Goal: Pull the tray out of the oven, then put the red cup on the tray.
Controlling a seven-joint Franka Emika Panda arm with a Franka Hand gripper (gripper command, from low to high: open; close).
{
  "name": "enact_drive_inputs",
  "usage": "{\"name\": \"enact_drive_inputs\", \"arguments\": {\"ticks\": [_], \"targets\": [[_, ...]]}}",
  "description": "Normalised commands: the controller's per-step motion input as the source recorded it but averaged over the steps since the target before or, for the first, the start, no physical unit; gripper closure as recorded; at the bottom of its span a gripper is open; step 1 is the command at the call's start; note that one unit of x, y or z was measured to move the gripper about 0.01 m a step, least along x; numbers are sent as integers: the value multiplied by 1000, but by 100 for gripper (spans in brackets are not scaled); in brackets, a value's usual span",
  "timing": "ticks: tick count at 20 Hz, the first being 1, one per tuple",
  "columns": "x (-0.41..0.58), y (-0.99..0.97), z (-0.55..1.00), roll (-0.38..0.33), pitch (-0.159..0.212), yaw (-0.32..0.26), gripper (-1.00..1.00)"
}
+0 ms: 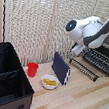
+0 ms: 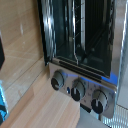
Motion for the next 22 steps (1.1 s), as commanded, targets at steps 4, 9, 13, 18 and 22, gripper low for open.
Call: {"name": "enact_drive_inputs", "arguments": {"ticks": [4,9,13,18,22], "targets": [[85,-461,-194,-167,6,30,-100],[98,-551,-163,-131,0,0,-100],[146,-621,-184,-96,0,1,-100],[217,-621,-174,-42,20,45,-100],[128,-591,-68,-21,48,71,-100]]}}
